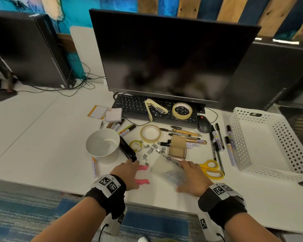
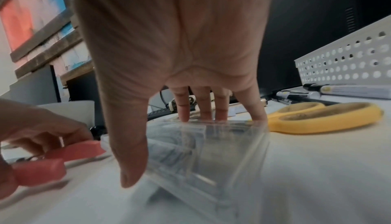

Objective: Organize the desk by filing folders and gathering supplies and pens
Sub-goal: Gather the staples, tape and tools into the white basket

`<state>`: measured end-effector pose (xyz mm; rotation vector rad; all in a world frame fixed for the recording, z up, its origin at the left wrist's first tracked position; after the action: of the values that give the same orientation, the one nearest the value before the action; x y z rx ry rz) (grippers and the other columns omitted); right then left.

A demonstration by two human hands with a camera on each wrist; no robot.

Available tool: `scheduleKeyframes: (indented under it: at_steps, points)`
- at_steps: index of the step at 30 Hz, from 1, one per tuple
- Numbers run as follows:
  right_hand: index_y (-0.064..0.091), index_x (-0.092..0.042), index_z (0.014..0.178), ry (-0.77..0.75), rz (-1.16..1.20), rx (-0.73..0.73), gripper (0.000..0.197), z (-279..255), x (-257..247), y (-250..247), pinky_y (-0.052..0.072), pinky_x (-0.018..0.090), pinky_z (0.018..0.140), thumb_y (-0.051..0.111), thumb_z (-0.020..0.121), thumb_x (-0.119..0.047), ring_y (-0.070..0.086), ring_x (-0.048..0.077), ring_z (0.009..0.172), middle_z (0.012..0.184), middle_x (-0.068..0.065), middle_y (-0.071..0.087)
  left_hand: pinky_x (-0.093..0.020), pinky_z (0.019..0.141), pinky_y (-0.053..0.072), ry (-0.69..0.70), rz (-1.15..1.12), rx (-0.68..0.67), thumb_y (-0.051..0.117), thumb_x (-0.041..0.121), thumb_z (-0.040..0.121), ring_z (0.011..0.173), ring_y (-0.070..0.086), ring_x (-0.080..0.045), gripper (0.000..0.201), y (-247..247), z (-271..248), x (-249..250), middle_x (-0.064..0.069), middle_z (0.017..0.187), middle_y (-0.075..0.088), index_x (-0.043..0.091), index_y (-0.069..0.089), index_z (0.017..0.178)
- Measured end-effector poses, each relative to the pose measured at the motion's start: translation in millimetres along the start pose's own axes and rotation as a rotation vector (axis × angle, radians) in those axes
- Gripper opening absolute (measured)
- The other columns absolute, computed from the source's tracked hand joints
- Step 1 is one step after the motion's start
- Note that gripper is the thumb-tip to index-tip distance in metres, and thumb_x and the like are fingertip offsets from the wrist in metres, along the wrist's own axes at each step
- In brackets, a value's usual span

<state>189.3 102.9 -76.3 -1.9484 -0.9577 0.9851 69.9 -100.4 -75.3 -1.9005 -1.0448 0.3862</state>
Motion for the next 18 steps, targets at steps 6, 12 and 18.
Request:
scheduleKeyframes:
  at_steps: [6,12,18]
  points:
    - [0.035,-0.023,0.130,-0.029,0.079,0.081,0.080,-19.1,23.3,-23.9,0.041,0.034,0.095,0.075,0.064,-0.043,0.040,0.021,0.117,0.128,-0.001,0.044,-0.038,0.091,0.050,0.055,0.009,0.048,0.070,0.041,0.073,0.114,0.054,-0.027,0.078,-19.6,7.1,37.2,-0.007,0.129,0.043,0.016,0.031,0.134]
    - [0.037,-0.027,0.127,-0.036,0.131,0.152,0.077,-36.7,61.0,-53.4,0.040,0.030,0.096,0.076,0.063,-0.042,0.039,0.018,0.117,0.127,-0.005,0.044,-0.037,0.087,0.048,0.137,0.024,0.158,0.069,0.043,0.074,0.113,0.055,-0.025,0.074,-40.1,18.8,94.6,-0.004,0.128,0.048,0.020,0.033,0.134]
    - [0.040,-0.024,0.129,-0.016,0.155,0.289,0.080,-55.7,120.7,-103.9,0.034,0.024,0.095,0.080,0.061,-0.039,0.038,0.018,0.118,0.128,-0.005,0.044,-0.033,0.093,0.047,0.239,-0.177,0.221,0.067,0.053,0.073,0.112,0.055,-0.018,0.067,-59.6,31.2,167.8,0.004,0.126,0.050,0.032,0.040,0.130]
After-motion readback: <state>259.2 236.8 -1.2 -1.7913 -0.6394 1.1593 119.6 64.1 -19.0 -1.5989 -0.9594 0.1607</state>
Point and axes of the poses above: each hand's wrist, its own z-axis towards the middle knuckle, its own y-axis out of the palm, x = y × z, the point moved 3 cm from there along z, towards the middle knuckle
